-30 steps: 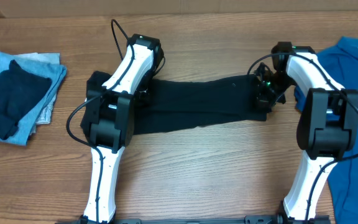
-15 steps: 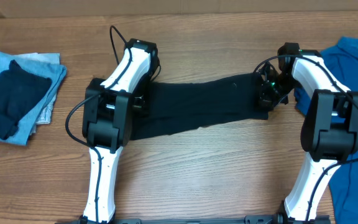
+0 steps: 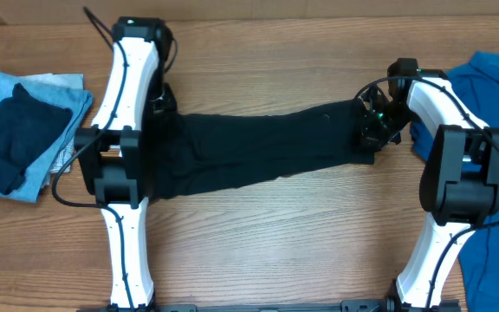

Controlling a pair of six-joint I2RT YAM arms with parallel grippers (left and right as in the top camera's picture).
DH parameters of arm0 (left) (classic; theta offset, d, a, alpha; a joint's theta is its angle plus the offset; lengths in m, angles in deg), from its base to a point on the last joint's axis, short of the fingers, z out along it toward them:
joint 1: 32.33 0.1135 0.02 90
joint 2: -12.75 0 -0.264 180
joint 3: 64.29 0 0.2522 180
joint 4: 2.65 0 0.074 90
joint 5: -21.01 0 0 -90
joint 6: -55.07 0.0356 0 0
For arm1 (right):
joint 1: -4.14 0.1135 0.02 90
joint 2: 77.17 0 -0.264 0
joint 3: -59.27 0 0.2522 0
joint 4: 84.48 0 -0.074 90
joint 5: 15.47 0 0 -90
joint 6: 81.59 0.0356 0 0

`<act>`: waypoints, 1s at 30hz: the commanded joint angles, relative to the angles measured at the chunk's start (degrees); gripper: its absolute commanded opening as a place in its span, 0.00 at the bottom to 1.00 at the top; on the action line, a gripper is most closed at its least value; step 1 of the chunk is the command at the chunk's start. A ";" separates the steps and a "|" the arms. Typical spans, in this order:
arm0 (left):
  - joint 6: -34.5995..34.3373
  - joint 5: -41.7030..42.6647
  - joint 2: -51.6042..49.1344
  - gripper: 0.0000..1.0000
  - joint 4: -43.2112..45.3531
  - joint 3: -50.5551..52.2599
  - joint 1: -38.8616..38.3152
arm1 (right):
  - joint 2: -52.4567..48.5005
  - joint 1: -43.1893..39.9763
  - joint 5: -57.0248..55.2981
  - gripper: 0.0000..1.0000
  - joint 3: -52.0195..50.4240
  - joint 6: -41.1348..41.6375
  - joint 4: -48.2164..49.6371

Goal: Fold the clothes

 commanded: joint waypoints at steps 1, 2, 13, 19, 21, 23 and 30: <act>0.87 9.86 1.97 0.04 1.07 0.28 3.30 | -1.57 -0.57 -4.44 0.14 -1.64 0.31 2.16; 2.32 13.46 1.97 0.04 1.95 1.27 3.87 | -1.57 -0.57 -4.44 0.14 -1.64 0.31 2.16; 4.39 10.91 1.97 0.04 21.75 21.68 4.02 | -1.57 -0.57 -4.46 0.13 -1.64 0.33 3.63; 10.91 8.24 1.97 0.04 37.99 21.68 4.02 | -1.57 -0.57 -4.46 0.13 -1.64 0.33 7.34; 15.98 8.22 1.97 0.05 43.39 21.68 3.87 | -1.57 -0.57 -4.46 0.14 -1.64 0.33 8.74; 18.27 8.22 1.97 0.11 46.75 21.68 3.89 | -1.57 -0.57 -4.44 0.14 -1.64 0.33 9.75; 18.47 8.83 1.97 0.33 41.07 2.93 3.52 | -1.57 -0.52 -2.29 0.19 -1.64 0.33 10.34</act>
